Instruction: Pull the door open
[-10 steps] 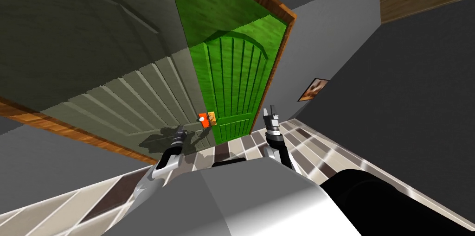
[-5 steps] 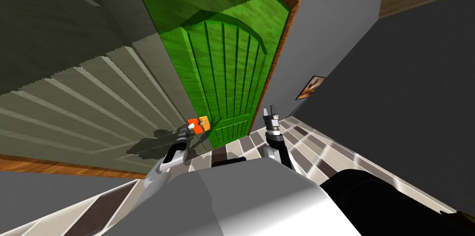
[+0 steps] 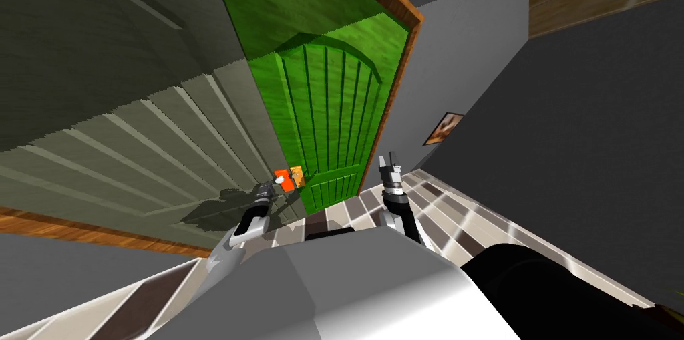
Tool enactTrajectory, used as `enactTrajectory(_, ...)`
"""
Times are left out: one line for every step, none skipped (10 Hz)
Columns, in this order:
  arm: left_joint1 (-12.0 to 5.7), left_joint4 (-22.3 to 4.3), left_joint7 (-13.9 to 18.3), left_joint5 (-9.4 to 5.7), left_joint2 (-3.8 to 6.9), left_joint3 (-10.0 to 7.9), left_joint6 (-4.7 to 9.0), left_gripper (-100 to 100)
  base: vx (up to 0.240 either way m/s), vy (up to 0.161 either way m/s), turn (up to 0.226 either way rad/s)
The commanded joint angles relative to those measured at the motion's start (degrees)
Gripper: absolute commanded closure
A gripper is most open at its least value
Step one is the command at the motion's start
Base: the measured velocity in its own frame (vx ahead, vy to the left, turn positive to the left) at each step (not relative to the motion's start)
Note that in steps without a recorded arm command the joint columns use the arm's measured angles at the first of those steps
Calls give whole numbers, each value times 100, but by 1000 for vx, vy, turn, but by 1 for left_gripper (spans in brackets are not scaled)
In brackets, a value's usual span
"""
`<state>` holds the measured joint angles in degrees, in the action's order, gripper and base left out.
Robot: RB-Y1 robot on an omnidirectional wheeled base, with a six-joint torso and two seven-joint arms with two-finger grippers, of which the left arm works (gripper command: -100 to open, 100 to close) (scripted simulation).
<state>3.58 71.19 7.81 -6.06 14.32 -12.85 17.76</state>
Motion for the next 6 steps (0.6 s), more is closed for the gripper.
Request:
enactTrajectory(112,-25,8,-18,69,-101,-7,-100,-140,65,183)
enactTrajectory(134,-26,11,-21,80,-113,-7,-100,-202,86,121)
enactTrajectory(167,-18,18,-24,90,-118,-5,-100,-200,46,28)
enactTrajectory(190,-2,27,-24,91,-105,-1,-100,-166,11,7)
enactTrajectory(204,20,36,-23,83,-76,5,-100,-175,-42,-14)
enactTrajectory(209,61,51,-17,59,-11,15,-100,-193,-77,-41)
